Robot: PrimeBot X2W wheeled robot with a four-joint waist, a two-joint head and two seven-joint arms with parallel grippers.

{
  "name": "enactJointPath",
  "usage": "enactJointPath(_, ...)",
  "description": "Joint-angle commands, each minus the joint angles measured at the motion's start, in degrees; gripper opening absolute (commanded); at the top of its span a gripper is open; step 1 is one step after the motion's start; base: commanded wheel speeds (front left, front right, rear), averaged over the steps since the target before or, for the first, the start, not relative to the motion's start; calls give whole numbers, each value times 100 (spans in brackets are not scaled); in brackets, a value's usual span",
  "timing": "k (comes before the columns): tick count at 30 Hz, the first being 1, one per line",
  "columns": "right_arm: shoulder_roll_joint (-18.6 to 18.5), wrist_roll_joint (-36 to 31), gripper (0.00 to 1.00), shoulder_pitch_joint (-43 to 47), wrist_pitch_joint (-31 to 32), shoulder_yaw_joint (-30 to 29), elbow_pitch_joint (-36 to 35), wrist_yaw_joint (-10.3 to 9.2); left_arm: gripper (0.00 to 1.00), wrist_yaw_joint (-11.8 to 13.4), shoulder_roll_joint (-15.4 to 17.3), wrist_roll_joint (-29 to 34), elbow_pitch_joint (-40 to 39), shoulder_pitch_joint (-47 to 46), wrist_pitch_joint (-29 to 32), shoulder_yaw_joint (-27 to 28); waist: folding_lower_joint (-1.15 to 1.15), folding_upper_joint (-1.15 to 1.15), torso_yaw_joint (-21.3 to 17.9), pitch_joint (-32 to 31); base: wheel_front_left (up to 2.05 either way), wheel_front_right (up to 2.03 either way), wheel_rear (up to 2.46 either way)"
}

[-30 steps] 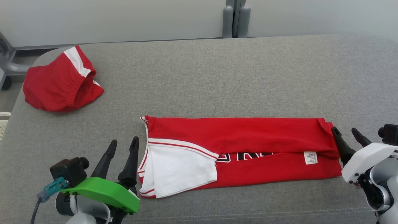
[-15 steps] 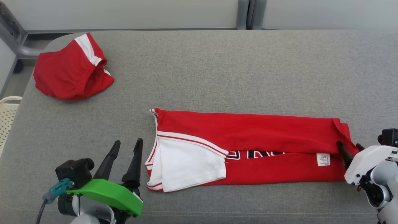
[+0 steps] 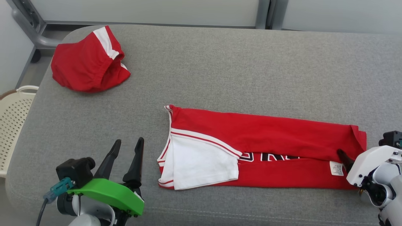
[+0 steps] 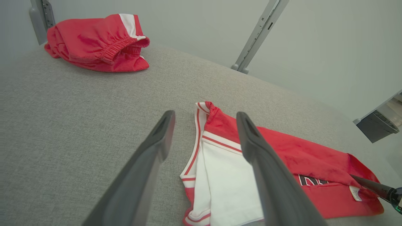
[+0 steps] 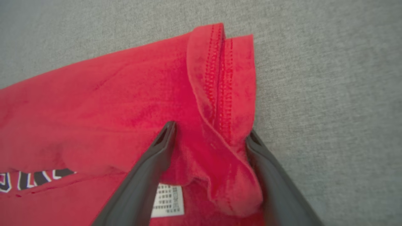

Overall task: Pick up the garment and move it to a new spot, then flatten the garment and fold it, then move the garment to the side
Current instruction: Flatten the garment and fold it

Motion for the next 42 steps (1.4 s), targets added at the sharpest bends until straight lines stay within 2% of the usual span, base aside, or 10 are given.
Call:
enactJointPath(1, 25, 104, 100, -39, 119, 150, 49, 2, 100, 29, 38, 31, -30, -53, -28, 32, 0, 0, 53, -3, 0, 0, 0)
enactJointPath(2, 26, 148, 100, -46, 157, 222, 42, 2, 100, 28, 40, 24, -37, -48, -35, 40, 0, 0, 66, -1, 0, 0, 0)
enactJointPath(3, 33, 183, 92, -52, 188, 282, 36, 3, 100, 33, 40, 16, -42, -39, -41, 47, 0, 0, 77, -1, 0, 0, 0)
enactJointPath(4, 29, 216, 72, -55, 212, 327, 39, 3, 100, 36, 45, 6, -46, -28, -45, 55, 0, 0, 84, 1, 0, 0, 0)
enactJointPath(5, 15, 228, 66, -71, 217, 376, 48, 3, 100, 38, 51, -1, -49, -19, -47, 64, 0, 0, 89, 4, 0, 0, 0)
enactJointPath(7, -19, 236, 22, -145, 214, 500, 90, 2, 100, 51, 58, -33, -59, 20, -76, 98, 0, 0, 88, 17, 0, 0, 0)
enactJointPath(9, -33, 211, 0, -199, 172, 550, 142, 2, 100, 54, 65, -50, -65, 49, -102, 121, 0, 0, 73, 27, 0, 0, 0)
enactJointPath(20, -282, 524, 0, -569, 109, 492, 207, -4, 100, 115, 49, -131, -108, 185, -198, 213, 0, 0, -178, 10, 0, 0, 0)
enactJointPath(32, -1227, 595, 0, -729, 399, 228, -67, -3, 100, 66, 16, -176, -178, 130, -199, 188, 0, 0, -599, -17, 0, 0, 0)
enactJointPath(42, -906, 853, 0, -511, 963, 174, -1274, 0, 100, 25, -27, -240, -136, 195, -234, 188, 0, 0, -792, -118, 0, 0, 0)
